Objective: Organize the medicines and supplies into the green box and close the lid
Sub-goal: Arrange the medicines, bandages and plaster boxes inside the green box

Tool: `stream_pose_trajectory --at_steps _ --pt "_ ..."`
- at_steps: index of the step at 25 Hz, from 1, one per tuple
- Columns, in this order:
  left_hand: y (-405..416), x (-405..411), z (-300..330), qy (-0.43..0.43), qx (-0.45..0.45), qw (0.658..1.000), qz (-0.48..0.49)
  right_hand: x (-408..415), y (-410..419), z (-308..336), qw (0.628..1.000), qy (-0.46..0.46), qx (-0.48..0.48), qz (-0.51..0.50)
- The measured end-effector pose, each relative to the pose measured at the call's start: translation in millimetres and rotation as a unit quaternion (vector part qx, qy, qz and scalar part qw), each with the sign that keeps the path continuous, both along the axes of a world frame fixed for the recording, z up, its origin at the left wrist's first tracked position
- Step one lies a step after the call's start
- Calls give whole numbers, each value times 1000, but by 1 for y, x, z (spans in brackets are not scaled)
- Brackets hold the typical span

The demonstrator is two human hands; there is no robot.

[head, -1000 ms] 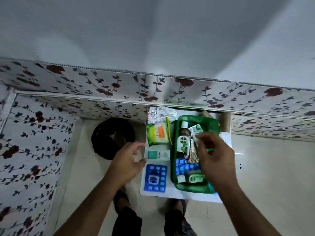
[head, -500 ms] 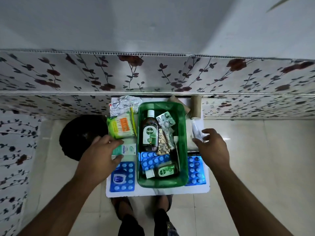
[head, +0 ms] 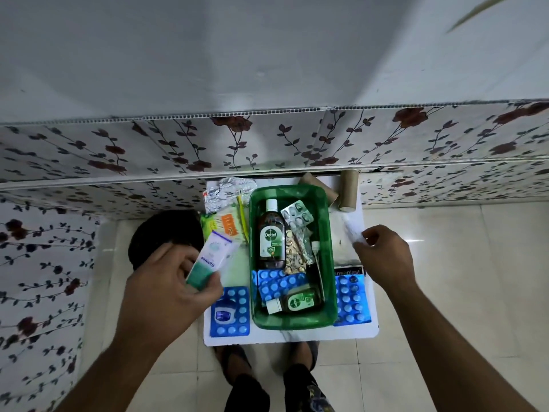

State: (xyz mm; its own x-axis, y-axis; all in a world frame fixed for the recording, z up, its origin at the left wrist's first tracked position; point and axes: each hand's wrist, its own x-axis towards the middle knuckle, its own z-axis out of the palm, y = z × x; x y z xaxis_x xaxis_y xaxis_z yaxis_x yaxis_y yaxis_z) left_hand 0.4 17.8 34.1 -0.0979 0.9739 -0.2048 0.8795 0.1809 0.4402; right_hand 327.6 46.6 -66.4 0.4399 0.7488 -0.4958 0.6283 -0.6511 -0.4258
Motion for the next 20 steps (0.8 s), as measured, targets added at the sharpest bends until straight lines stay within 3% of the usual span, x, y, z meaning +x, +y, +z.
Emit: stream_pose_trajectory --at_steps 3,7,9,13,17,20 --pt "34 66 19 -110 -2 994 25 0 -5 13 998 26 35 -51" --pt "75 130 -21 -44 -111 993 8 4 -11 28 992 59 79 -77" --pt "80 143 -47 -50 -126 990 22 8 -10 32 990 76 90 -79" --pt "75 152 -70 -128 -131 983 0 8 -6 37 988 85 92 -91" --pt "72 139 -55 -156 -176 972 -12 -13 0 58 980 122 111 -109" --pt "70 102 -23 -233 -83 968 44 -58 5 80 982 127 126 -55"
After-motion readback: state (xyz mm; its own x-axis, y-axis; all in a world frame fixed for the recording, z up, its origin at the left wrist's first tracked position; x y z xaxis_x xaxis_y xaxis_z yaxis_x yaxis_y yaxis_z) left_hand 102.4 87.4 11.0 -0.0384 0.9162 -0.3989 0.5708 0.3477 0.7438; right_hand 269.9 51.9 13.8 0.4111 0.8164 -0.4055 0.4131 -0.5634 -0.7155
